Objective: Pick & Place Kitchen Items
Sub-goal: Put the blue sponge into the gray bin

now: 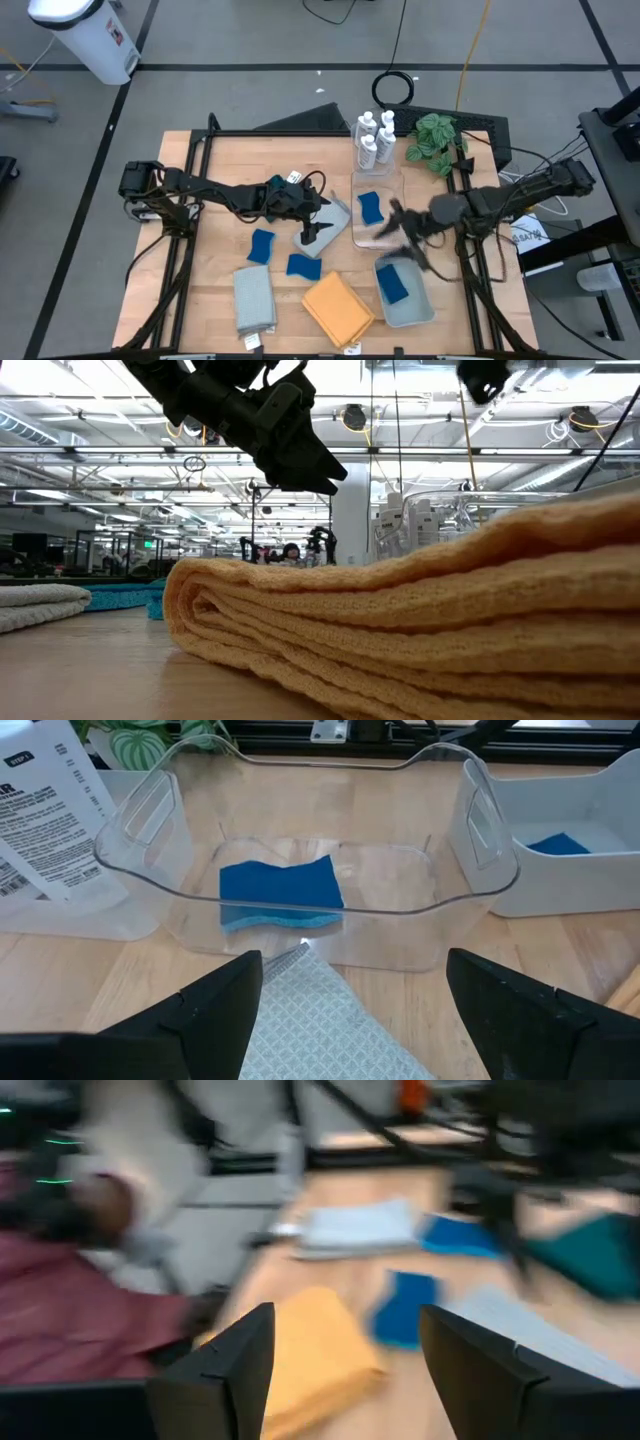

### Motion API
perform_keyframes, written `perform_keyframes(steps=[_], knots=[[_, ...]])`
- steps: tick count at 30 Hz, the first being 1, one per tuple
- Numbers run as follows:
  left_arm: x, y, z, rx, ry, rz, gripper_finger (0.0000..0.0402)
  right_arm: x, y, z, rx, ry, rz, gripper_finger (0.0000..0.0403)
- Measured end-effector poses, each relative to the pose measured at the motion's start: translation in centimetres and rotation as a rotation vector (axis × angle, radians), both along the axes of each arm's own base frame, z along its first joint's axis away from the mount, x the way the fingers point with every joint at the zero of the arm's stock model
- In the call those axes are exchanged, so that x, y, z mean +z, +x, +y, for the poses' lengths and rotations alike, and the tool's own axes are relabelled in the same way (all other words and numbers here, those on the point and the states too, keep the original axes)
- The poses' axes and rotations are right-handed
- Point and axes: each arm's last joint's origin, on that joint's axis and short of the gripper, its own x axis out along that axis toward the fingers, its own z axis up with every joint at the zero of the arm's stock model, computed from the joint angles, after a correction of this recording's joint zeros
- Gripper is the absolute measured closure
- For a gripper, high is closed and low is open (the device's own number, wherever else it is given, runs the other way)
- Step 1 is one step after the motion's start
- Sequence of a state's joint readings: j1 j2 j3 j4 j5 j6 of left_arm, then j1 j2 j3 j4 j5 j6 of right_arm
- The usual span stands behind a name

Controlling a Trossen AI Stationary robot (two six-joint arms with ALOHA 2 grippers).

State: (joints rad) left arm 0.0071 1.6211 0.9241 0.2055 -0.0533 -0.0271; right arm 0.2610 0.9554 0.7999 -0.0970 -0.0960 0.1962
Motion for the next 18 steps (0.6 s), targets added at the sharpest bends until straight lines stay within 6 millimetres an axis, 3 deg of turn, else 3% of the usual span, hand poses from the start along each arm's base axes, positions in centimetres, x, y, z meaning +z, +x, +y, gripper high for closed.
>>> perform_keyframes(steps=[8,12,18], knots=[[0.0,0.0,0.4,0.013,-0.002,-0.001,0.0080,-0.5,4.7,-5.1,-0.294,-0.059,0.409,0.0145],[0.0,0.0,0.4,0.016,-0.007,-0.001,0.0080,-2.8,6.7,-8.4,-0.490,-0.092,0.621,0.0116],[0.0,0.0,0.5,0.016,-0.004,-0.001,0.0080,-7.5,7.4,-12.4,-0.651,-0.030,0.882,0.0097]])
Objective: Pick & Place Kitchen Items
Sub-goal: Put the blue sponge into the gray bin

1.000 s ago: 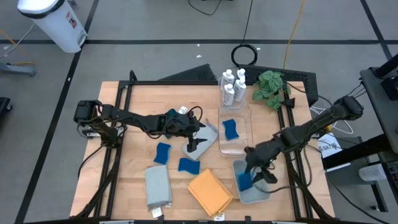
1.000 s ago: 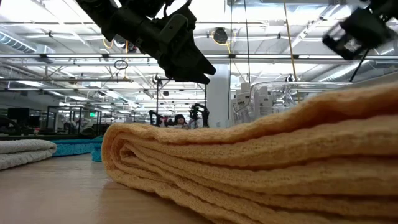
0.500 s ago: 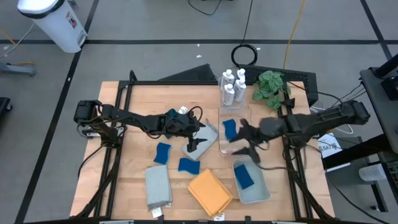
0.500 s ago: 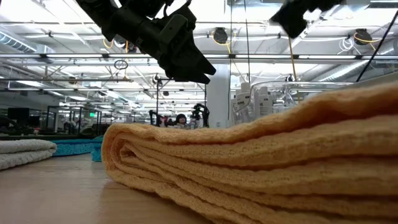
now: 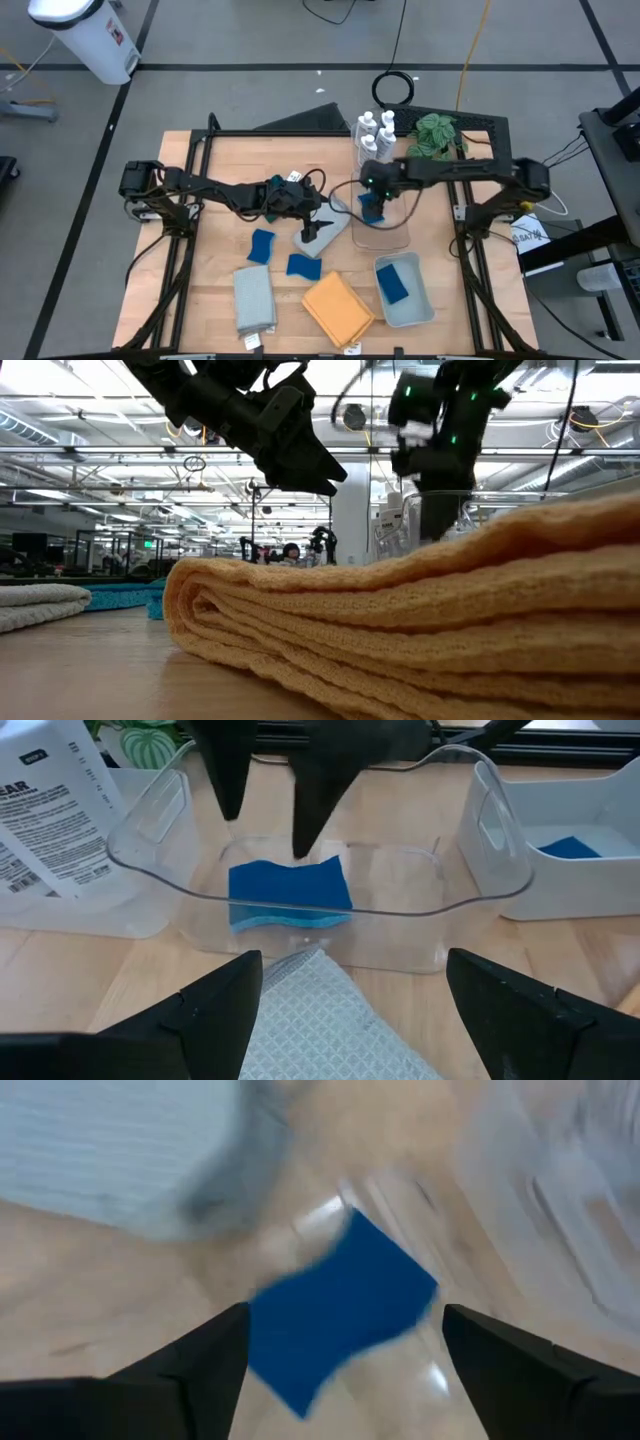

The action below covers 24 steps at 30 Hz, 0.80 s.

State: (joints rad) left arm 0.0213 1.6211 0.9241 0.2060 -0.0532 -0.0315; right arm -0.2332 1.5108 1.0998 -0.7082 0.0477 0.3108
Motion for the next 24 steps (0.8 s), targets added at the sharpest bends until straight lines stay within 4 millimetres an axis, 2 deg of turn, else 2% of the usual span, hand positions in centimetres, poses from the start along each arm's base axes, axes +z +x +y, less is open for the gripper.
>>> perform_keyframes(steps=[4,11,19,24], knots=[[0.0,0.0,0.0,0.000,0.000,0.000,0.0080,-2.2,0.4,-1.4,-0.046,0.081,0.051,0.0097],[0.0,0.0,0.0,0.000,0.000,0.002,0.0080,-4.9,1.4,-1.6,-0.063,0.145,0.107,0.0096],[0.0,0.0,0.0,0.001,-0.001,0.004,0.0080,-6.6,2.3,-1.5,-0.063,0.147,0.134,0.0097],[0.0,0.0,0.0,0.001,-0.001,0.004,0.0080,-6.9,2.3,-1.5,-0.075,0.105,0.153,0.0116]])
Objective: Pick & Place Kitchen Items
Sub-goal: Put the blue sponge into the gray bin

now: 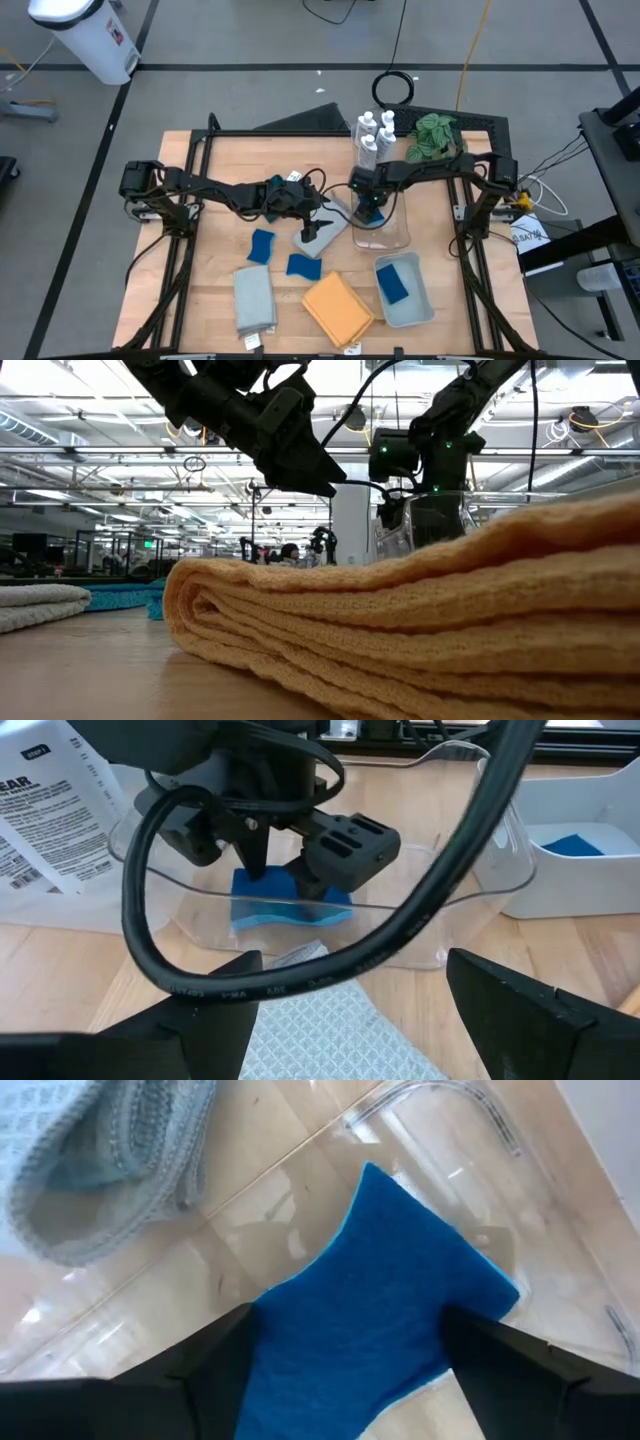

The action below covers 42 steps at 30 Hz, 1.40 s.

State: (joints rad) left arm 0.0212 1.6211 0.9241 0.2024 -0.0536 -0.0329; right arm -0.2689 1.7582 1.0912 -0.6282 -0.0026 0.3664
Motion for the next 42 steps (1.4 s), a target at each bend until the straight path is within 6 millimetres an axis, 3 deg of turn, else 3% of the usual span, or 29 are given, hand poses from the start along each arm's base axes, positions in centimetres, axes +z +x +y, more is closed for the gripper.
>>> perform_keyframes(steps=[14,21,32,42], knots=[[0.0,0.0,0.0,-0.001,0.002,-0.002,0.0080,0.7,0.1,0.0,0.036,-0.047,-0.035,0.0289],[0.0,0.0,0.0,-0.001,0.002,-0.004,0.0080,4.4,-1.0,0.3,0.067,-0.098,-0.151,0.0346],[0.0,0.0,0.0,0.001,-0.002,-0.004,0.0080,11.8,-4.6,2.5,0.128,-0.167,-0.387,0.0361],[0.0,0.0,0.0,0.001,-0.001,-0.006,0.0080,16.5,-8.3,6.3,0.272,-0.196,-0.596,0.0361]])
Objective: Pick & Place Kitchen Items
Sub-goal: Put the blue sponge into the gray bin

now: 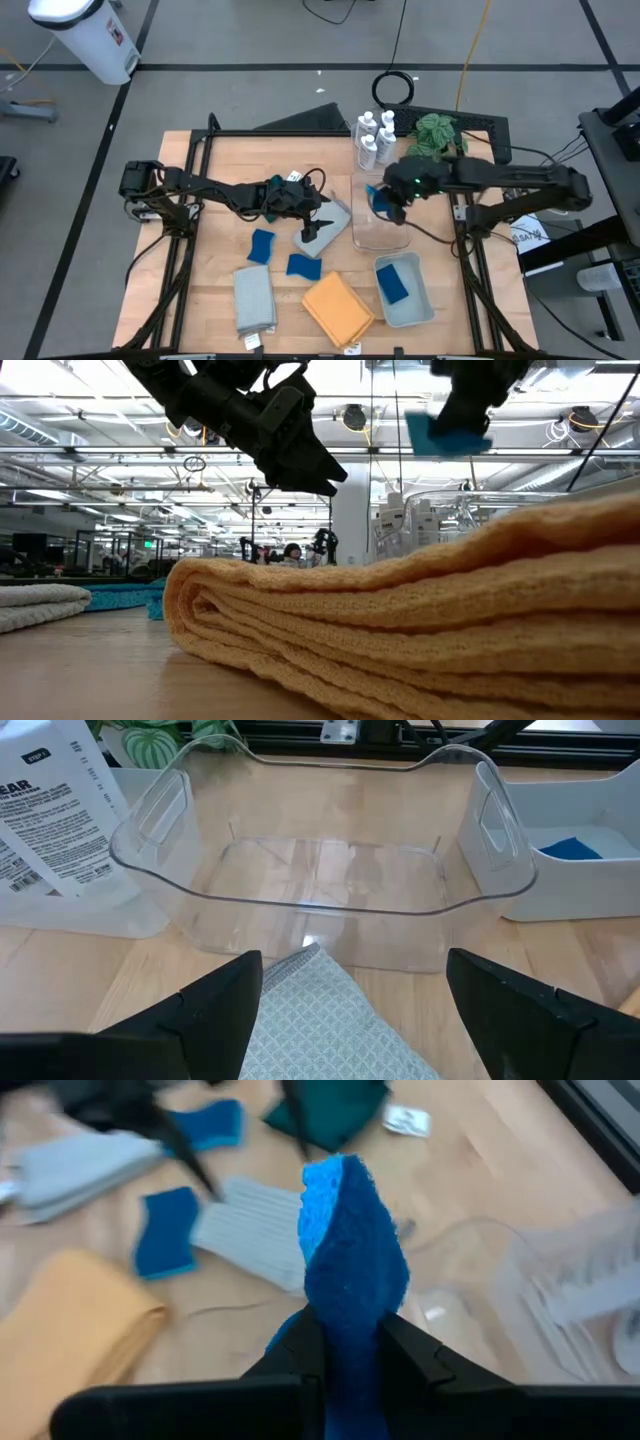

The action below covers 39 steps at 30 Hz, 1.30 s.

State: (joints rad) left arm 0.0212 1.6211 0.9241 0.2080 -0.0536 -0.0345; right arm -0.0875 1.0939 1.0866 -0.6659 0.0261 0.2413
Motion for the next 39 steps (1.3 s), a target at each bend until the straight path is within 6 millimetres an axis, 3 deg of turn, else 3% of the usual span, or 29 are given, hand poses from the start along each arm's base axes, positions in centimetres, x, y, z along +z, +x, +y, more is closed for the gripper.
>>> perform_keyframes(steps=[7,15,29,39], knots=[[0.1,0.0,0.0,0.003,-0.006,-0.006,0.0080,1.6,-1.9,3.3,0.160,-0.004,-0.085,0.0360],[0.2,0.1,0.0,0.037,-0.072,-0.033,0.0080,1.4,-2.8,7.5,0.389,-0.002,-0.093,0.0360],[0.8,0.4,0.0,0.094,-0.196,-0.106,0.0080,-4.7,-4.1,12.8,0.470,0.225,-0.072,0.0360],[0.8,0.4,0.0,0.113,-0.236,-0.108,0.0080,-10.2,-5.5,14.1,0.479,0.254,-0.048,0.0360]])
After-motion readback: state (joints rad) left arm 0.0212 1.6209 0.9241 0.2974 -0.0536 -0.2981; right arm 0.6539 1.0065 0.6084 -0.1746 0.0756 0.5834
